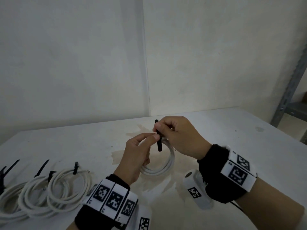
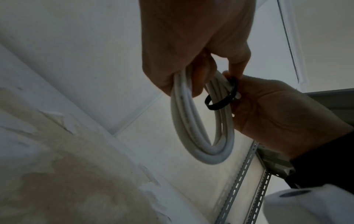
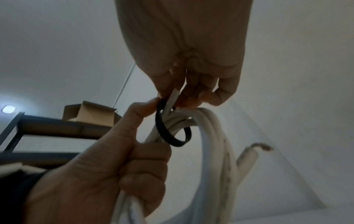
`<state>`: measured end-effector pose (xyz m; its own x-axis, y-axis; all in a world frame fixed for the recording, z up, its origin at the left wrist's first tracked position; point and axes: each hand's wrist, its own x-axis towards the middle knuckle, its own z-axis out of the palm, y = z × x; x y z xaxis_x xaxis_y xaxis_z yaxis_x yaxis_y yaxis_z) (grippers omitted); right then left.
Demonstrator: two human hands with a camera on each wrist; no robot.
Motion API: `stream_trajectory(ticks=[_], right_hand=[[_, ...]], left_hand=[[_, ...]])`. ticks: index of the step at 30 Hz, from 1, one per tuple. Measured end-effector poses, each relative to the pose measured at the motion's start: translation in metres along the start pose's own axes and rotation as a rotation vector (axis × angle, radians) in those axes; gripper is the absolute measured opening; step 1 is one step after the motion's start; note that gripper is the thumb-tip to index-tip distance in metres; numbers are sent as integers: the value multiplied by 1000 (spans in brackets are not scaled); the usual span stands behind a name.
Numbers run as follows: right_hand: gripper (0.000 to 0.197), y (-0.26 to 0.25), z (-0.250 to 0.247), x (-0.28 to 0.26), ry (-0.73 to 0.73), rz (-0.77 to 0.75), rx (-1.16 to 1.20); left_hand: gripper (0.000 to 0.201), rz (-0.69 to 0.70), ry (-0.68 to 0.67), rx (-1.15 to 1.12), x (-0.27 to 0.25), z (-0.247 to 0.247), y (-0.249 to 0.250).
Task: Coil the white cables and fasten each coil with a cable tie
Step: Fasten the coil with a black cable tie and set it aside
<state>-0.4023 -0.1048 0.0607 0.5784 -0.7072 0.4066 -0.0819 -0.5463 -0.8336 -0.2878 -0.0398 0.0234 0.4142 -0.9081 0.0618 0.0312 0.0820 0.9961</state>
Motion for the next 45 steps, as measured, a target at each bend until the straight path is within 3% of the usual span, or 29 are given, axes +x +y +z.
stream_trajectory(ticks=[5, 11, 18, 27, 33, 38, 45], right_hand=[[22, -6, -3, 11, 139, -27, 12], [29, -6, -2, 6, 1, -21, 84], [26, -13, 3, 7, 191, -99, -65], [28, -19, 9, 20, 242, -90, -32], [20, -23, 16, 26, 90, -21, 121], [34, -6, 48, 14, -185, 78, 80], [32, 14, 90, 12, -231, 124, 137]], left_hand=[[15, 33, 8, 40, -8, 5, 2], [16, 62, 21, 18, -7, 1, 10], [16, 87, -11, 39, -10, 3, 17], [20, 122, 7, 72, -9, -4, 23], [17, 88, 45, 38, -7, -24, 20], [18, 35, 127, 13, -8, -52, 18], [6, -103, 151, 40, -18, -94, 7]])
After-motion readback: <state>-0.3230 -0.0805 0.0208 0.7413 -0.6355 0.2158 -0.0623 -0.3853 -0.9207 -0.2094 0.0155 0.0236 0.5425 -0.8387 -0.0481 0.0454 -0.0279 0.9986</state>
